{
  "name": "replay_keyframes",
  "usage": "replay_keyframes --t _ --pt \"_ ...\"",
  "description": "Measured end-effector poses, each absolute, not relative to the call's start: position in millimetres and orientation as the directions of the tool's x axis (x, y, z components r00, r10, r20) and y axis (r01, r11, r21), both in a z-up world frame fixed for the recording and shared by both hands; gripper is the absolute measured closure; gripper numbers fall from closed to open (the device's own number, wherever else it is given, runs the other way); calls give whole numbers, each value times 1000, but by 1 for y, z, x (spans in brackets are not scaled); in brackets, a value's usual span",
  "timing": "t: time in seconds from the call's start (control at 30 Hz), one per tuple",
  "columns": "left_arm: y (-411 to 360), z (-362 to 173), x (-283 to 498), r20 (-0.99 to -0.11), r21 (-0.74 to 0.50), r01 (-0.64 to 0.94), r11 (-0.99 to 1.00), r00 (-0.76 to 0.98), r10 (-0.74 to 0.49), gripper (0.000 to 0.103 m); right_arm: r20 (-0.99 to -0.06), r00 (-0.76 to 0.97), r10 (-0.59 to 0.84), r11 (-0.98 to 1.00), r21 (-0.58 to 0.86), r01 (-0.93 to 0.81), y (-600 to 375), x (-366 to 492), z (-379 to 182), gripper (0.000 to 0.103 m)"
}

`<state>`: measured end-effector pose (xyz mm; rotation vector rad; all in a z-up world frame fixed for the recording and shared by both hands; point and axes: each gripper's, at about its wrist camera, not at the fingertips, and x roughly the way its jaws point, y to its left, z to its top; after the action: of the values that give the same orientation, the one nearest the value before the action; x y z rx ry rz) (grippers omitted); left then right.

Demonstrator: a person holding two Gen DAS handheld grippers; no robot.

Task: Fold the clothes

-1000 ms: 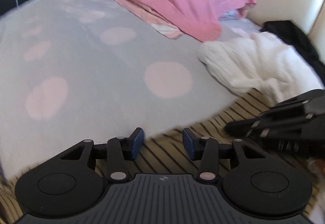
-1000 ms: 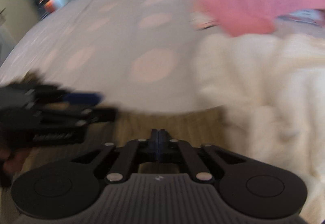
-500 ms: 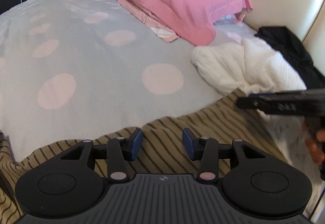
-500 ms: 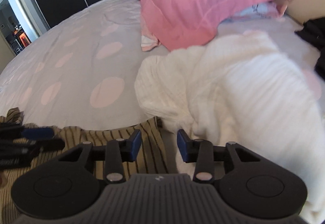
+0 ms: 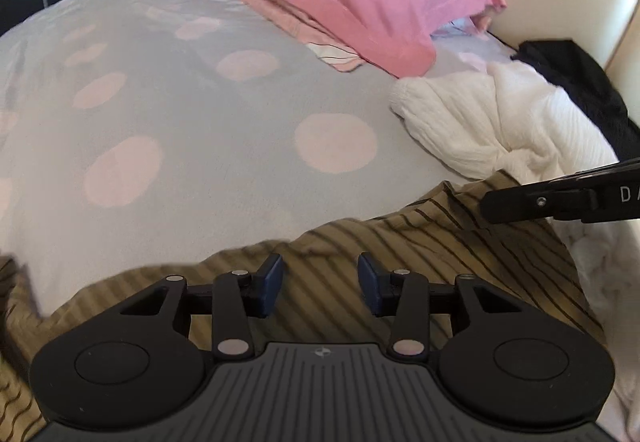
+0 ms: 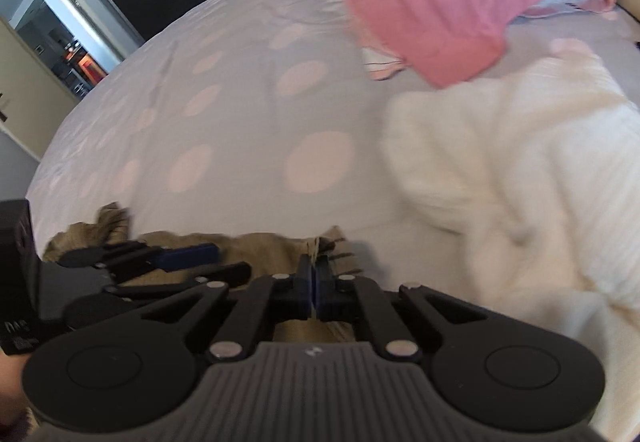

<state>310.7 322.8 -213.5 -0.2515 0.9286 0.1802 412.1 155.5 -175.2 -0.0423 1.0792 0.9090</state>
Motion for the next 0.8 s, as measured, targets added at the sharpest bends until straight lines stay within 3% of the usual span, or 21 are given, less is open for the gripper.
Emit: replay_keyframes --t 0.17,0.5,0.7,0.8 --pt "342 -195 280 -788 -173 -261 950 615 26 63 -758 98 644 616 439 -654 195 388 -164 101" --pt "382 -187 219 -790 -219 -305 927 613 16 63 -810 74 581 619 381 -687 270 362 -201 100" --pt "392 -193 199 -802 -231 -324 918 597 9 63 -814 50 579 598 382 -705 270 355 -205 75" --pt "394 -189 195 -798 -239 -322 916 603 4 63 -808 98 581 602 346 -719 246 354 -189 69"
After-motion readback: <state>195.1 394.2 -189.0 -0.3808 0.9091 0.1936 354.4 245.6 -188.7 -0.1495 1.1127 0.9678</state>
